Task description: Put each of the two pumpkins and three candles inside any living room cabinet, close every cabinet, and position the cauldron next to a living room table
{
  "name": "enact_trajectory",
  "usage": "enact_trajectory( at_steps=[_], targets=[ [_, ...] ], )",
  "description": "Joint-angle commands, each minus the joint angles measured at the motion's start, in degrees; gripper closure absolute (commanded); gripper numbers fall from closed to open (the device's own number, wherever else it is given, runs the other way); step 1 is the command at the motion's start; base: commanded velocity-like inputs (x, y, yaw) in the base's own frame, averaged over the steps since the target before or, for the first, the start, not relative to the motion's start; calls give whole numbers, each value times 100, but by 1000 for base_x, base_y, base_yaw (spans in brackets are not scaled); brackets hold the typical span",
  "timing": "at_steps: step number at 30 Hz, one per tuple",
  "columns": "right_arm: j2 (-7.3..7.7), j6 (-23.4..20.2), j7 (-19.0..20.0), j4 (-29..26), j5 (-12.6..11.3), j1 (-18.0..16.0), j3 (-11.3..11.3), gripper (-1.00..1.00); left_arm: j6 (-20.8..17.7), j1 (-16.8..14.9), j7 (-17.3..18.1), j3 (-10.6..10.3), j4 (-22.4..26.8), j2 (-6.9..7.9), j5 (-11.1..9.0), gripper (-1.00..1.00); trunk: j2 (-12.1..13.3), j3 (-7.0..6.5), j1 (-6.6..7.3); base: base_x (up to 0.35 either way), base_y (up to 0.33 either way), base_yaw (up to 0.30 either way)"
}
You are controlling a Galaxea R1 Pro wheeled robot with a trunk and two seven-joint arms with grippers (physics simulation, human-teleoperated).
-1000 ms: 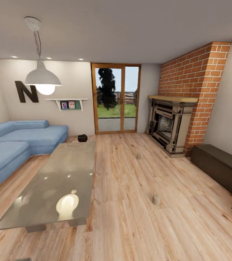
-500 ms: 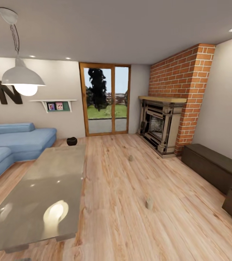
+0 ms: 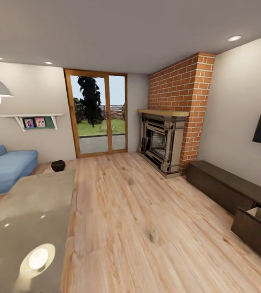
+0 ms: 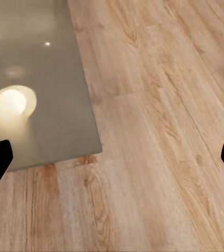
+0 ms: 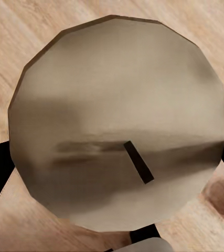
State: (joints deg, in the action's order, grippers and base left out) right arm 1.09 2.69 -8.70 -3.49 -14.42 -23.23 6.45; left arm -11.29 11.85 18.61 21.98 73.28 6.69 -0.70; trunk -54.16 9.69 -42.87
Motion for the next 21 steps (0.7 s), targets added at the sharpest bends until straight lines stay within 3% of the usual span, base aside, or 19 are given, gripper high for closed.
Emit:
enact_trajectory(
  at_steps=[1,9,21],
  targets=[
    [4,29,17,5,-17,-6,37,100,-40,1,29,9,11,-1,-8,-100,-5,3,-4,335,0,-272],
    [10,29,17,2,-13,-6,31,100,92,2,4,8,11,-1,4,-100,-5,-21,-4,289,-117,-248],
    [-3,45,17,1,31,-6,6,100,120,2,-7,-1,11,-1,8,-100,-5,-24,-4,56,-41,-25]
  ],
)
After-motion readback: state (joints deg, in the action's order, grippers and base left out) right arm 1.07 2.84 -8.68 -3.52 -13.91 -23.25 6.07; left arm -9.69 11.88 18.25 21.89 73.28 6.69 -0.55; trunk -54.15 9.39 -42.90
